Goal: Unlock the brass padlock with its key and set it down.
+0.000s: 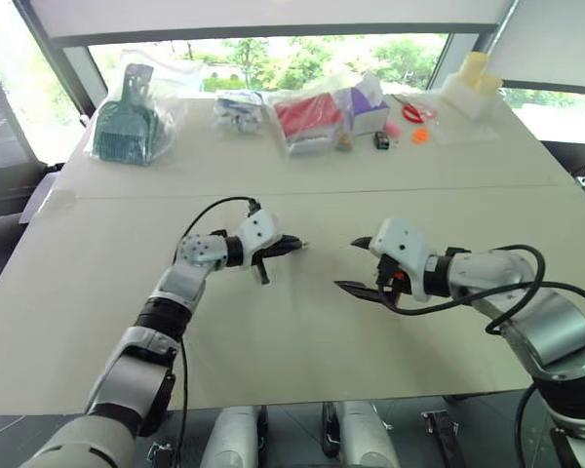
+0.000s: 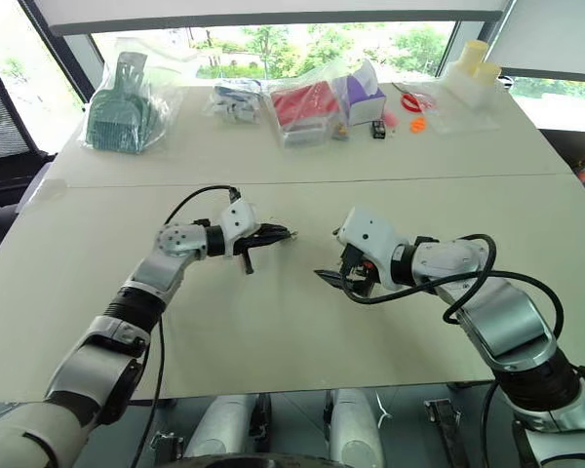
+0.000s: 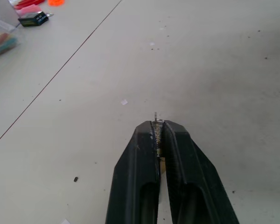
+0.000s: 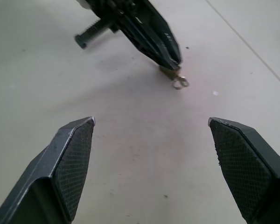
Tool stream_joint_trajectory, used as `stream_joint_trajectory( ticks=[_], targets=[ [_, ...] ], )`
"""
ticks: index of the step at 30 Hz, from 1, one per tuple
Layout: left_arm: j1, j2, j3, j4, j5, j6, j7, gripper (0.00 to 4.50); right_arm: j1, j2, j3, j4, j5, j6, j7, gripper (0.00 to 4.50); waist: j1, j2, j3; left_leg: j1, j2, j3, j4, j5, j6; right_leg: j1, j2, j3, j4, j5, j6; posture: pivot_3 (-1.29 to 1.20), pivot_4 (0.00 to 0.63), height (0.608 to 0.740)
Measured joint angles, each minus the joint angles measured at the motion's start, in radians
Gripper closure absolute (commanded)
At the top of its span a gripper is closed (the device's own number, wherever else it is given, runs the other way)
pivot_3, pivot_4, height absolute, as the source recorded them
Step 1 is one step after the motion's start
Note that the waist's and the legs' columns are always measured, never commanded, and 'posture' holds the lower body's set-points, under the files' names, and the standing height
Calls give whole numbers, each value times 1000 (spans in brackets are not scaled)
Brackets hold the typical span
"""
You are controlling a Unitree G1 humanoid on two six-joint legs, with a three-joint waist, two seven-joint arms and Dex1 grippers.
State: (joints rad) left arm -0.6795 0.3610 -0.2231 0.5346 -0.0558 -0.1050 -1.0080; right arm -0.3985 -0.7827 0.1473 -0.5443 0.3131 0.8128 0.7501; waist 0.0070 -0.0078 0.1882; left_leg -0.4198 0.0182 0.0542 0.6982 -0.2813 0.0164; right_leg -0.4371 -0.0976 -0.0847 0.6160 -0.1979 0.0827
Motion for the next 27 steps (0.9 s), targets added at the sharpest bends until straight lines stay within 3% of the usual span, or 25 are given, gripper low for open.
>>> stream_joint_trajectory(
  ticks=[6, 15, 23, 27],
  targets=[
    [35, 66, 3, -70, -31, 103, -102, 4427, -17, 19, 33, 24, -32, -34, -3, 444, 8, 0, 0, -2, 0, 0, 0, 0, 0, -1, 0, 0, 0, 0, 0, 0, 150, 740],
    [83, 47, 5, -126, -45, 159, -100, 4427, -22, 27, 44, 29, -36, -36, -3, 444, 8, 0, 0, -2, -1, -1, 1, 0, 0, -1, -1, 0, 0, 0, 0, 0, 150, 740],
    [35, 45, 5, -82, -52, 114, -123, 971, -22, 27, 49, 29, -37, -36, -3, 444, 8, 0, 0, -3, -1, 0, 1, 0, 0, -1, -1, 0, 0, 0, 0, 0, 150, 740],
    [-12, 52, 5, -16, -49, 43, -163, 971, -22, 27, 53, 29, -37, -35, -5, 444, 7, 0, 0, -3, -1, 0, 1, 0, 0, -1, -1, 0, 0, 0, 0, 0, 150, 740]
  ],
)
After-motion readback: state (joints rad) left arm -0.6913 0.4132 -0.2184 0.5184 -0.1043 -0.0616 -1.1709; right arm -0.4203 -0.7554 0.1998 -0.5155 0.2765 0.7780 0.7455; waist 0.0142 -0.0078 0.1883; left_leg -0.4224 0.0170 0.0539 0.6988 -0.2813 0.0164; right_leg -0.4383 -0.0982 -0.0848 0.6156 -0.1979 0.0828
